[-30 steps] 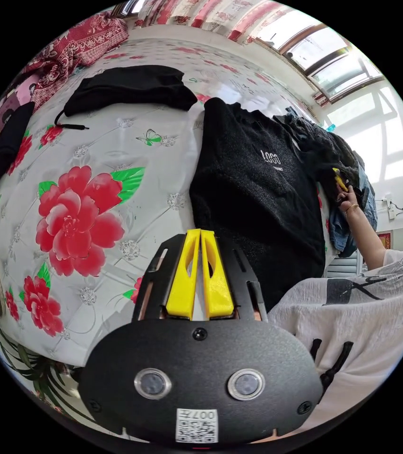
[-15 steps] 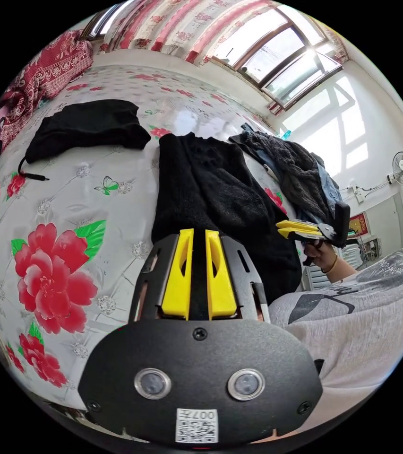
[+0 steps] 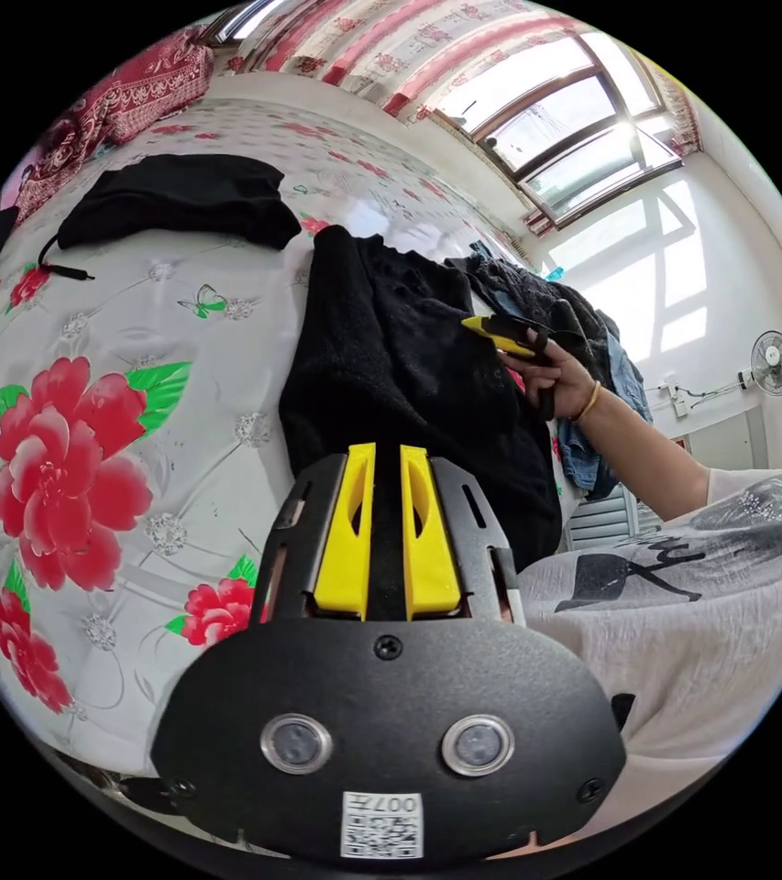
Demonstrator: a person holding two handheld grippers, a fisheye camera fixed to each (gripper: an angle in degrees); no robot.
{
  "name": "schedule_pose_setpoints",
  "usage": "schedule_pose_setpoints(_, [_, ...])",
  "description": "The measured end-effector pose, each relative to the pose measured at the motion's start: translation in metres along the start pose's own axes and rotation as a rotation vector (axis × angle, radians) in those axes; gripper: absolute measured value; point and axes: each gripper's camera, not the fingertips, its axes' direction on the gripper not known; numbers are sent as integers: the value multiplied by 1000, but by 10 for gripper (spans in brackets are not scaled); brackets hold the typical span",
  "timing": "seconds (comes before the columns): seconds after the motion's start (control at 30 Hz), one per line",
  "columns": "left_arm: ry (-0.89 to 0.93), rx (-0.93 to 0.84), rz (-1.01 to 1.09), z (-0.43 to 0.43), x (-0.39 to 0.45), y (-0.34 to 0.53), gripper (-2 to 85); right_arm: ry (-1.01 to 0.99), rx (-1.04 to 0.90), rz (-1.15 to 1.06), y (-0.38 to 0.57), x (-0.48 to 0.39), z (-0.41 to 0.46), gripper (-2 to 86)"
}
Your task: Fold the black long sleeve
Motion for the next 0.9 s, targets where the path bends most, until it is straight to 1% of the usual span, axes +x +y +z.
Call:
schedule_pose_setpoints(0.1, [-19, 44, -20, -21, -9, 10, 41, -6, 176, -120, -7, -36, -77, 9])
schedule_pose_setpoints(0.17, [-24, 62, -30, -33, -15, 16, 39, 31, 440, -211, 11, -70, -175, 4])
schedule_pose_setpoints(0.2, [-29, 65, -28, -35, -16, 17, 39, 48, 511, -225, 19, -76, -201, 4])
schedule_pose_setpoints(0.23, [-41, 69, -21, -37, -17, 18, 39, 77, 654, -240, 38, -84, -250, 3])
schedule_pose_setpoints(0.27, [-50, 70, -12, -39, -16, 19, 38, 117, 785, -224, 59, -86, -296, 2])
schedule_pose_setpoints(0.3, [-52, 70, -9, -39, -16, 19, 38, 151, 846, -205, 70, -85, -317, 2])
schedule_pose_setpoints(0.37, [-32, 58, -13, -35, -17, 18, 38, 281, 1041, -75, 112, -68, -384, 1])
schedule_pose_setpoints(0.4, [-22, 56, -17, -33, -17, 18, 39, 293, 1078, -28, 122, -61, -396, 1])
schedule_pose_setpoints(0.47, [5, 48, -25, -29, -16, 17, 39, 275, 1196, 173, 159, -24, -428, 0])
schedule_pose_setpoints(0.53, [-4, 35, -14, -27, -12, 16, 39, 302, 1222, 318, 176, -6, -433, 0])
schedule_pose_setpoints(0.6, [-17, 24, 5, -27, -7, 15, 40, 340, 1211, 344, 179, -5, -426, 0])
schedule_pose_setpoints(0.63, [-27, 21, 13, -28, -3, 14, 40, 341, 1189, 314, 173, -13, -419, 1])
schedule_pose_setpoints(0.7, [-32, 25, 15, -30, 1, 13, 40, 319, 1153, 182, 158, -38, -402, 1])
schedule_pose_setpoints(0.77, [-39, 39, 19, -34, 7, 13, 40, 344, 1038, -86, 133, -99, -363, 1])
schedule_pose_setpoints(0.8, [-42, 44, 22, -36, 8, 13, 40, 364, 998, -163, 129, -117, -348, 2])
schedule_pose_setpoints(0.87, [-55, 63, 32, -40, 16, 16, 39, 458, 803, -447, 124, -190, -268, 3])
schedule_pose_setpoints(0.9, [-58, 68, 37, -41, 18, 17, 39, 482, 754, -501, 126, -206, -244, 4])
